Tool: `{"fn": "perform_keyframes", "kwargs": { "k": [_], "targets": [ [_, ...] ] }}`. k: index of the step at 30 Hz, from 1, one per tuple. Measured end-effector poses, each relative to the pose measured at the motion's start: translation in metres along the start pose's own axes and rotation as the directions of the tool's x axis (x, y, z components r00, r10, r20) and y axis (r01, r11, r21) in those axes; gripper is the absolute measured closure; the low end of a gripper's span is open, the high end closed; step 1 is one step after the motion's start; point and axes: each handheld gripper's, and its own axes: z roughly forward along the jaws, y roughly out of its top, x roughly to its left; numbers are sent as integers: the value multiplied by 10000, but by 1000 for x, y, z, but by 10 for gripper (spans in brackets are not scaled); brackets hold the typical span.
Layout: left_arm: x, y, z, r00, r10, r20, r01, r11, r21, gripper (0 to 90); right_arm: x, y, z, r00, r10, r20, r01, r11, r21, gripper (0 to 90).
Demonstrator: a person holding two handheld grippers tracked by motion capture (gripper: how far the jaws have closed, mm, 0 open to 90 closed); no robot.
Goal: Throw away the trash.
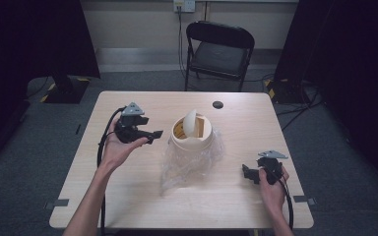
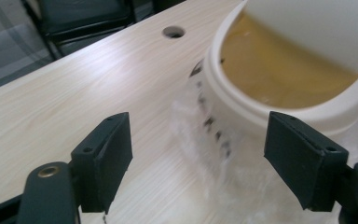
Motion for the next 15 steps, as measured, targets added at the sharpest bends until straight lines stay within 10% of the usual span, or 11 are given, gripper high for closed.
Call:
{"fn": "perform_keyframes", "kwargs": {
  "k": [15],
  "targets": [
    [31, -63, -30, 9893, -1163, -878, 1195, 9923, 326, 197, 0, 0, 0, 10000, 1, 1, -1, 10000, 0, 90]
  ]
}}
